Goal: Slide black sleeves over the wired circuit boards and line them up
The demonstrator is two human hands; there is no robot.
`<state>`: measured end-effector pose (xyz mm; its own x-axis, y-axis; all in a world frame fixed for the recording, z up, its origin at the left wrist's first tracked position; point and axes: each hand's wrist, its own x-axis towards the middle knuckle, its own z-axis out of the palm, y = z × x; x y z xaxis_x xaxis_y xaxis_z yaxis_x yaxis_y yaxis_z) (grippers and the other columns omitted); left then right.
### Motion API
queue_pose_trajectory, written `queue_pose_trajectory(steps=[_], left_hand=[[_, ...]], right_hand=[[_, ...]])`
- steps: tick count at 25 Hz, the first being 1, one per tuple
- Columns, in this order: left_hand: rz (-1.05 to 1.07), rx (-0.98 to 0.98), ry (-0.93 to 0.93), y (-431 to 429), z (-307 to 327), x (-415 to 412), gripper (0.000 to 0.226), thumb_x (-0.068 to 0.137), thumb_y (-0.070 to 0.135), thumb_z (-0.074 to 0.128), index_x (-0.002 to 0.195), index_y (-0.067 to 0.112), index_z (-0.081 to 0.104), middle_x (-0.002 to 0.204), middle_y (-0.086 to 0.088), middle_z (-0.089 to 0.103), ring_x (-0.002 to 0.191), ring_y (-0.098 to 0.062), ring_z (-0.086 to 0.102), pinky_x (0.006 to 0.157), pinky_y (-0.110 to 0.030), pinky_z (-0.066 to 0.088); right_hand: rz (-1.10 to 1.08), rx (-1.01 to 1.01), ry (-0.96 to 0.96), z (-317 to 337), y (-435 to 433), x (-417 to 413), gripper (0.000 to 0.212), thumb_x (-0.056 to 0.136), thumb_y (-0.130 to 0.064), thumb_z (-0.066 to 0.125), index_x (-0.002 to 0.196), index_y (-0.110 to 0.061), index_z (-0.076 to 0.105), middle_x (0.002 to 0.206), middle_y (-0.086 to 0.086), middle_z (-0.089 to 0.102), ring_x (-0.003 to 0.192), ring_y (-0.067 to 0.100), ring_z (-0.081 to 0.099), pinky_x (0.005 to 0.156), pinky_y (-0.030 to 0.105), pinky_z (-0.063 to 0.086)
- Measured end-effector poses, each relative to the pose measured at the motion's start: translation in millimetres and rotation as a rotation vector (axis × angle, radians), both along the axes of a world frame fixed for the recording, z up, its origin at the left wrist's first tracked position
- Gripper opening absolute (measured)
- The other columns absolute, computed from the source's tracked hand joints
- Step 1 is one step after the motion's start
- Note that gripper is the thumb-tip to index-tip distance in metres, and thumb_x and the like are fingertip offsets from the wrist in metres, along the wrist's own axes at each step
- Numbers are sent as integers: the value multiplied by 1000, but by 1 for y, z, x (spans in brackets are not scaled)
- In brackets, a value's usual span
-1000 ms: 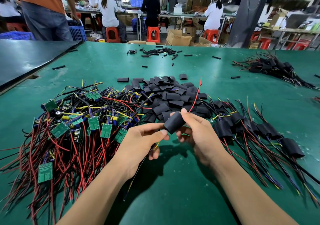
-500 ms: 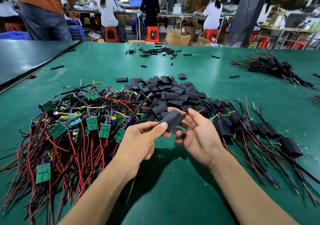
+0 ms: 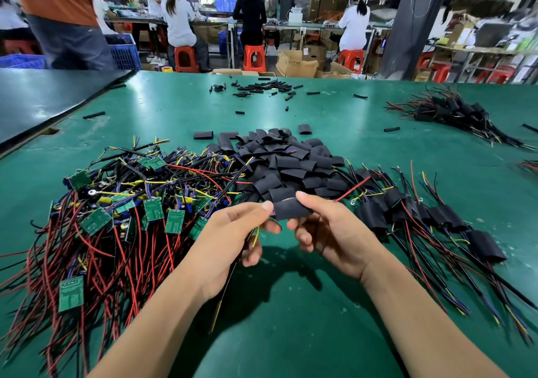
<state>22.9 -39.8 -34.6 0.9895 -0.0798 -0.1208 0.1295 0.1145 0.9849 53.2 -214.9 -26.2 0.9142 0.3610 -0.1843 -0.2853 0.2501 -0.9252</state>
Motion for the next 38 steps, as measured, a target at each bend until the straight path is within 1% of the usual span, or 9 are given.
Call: queue_pose_trajectory(steps=[4, 9, 15, 20, 23, 29, 32, 35, 38], left_hand=[[32, -196, 118, 1, 2, 5, 60, 98, 60, 31, 116, 15, 65, 96, -11, 75, 60, -21, 67, 50, -25, 51], [74, -237, 176, 3, -2, 8, 76, 97, 66, 18, 114, 8, 64, 82, -12, 72, 55, -20, 63, 49, -27, 47], [103, -129, 177, -1, -10, 9, 54, 104, 46, 35, 109, 1, 65, 79, -13, 70, 51, -20, 58, 47, -27, 46], [223, -212, 229, -4, -11, 8, 28, 102, 22, 52, 107, -4, 60, 78, -18, 70, 53, -22, 66, 49, -26, 55], [181, -167, 199, -5, -8, 4, 26, 102, 21, 51, 100, -3, 62, 75, -15, 68, 51, -21, 63, 48, -25, 53], [83, 585, -264, -17, -9, -11, 25, 77, 23, 59, 58, 9, 52, 51, 0, 48, 48, -13, 40, 50, -29, 33], [62, 589, -339, -17, -12, -15, 26, 65, 25, 52, 50, 12, 35, 48, 2, 35, 49, -13, 31, 49, -30, 26], [137, 422, -257, -10, -15, -11, 25, 63, 20, 51, 49, 4, 38, 46, -5, 37, 48, -16, 32, 51, -32, 26], [190, 344, -222, -7, -13, -9, 23, 66, 15, 51, 45, 12, 42, 40, 0, 36, 40, -14, 29, 45, -26, 21]], right_hand=[[-354, 330, 115, 8, -4, 7, 24, 95, -25, 57, 82, -7, 67, 63, 8, 63, 42, 13, 47, 39, 21, 40], [-746, 633, 126, 10, -20, 8, 28, 102, -23, 47, 91, -6, 66, 73, 7, 71, 49, 13, 56, 47, 20, 49], [-920, 784, 260, 8, -26, 6, 31, 101, -38, 51, 103, -8, 53, 96, 15, 74, 46, 17, 57, 46, 19, 48], [-855, 908, 340, 7, -25, 4, 46, 94, -56, 56, 85, -12, 48, 66, 7, 64, 39, 13, 53, 39, 16, 41], [-760, 722, 258, 5, -15, 4, 43, 100, -47, 52, 74, -12, 53, 62, 4, 60, 39, 12, 49, 38, 16, 38], [-449, -33, -129, -15, 26, 4, 15, 97, -15, 62, 83, -11, 67, 63, 1, 66, 44, 9, 49, 43, 20, 39], [-172, -394, -288, -26, 45, 8, 8, 92, -14, 70, 88, -18, 76, 75, -5, 74, 63, 5, 63, 61, 19, 50], [22, -401, -265, -21, 60, 22, 5, 89, -22, 75, 93, -20, 77, 81, -5, 76, 70, 5, 66, 65, 17, 51], [79, -358, -189, -15, 76, 35, 7, 85, -23, 79, 89, -19, 76, 76, -4, 72, 66, 9, 62, 57, 18, 48]])
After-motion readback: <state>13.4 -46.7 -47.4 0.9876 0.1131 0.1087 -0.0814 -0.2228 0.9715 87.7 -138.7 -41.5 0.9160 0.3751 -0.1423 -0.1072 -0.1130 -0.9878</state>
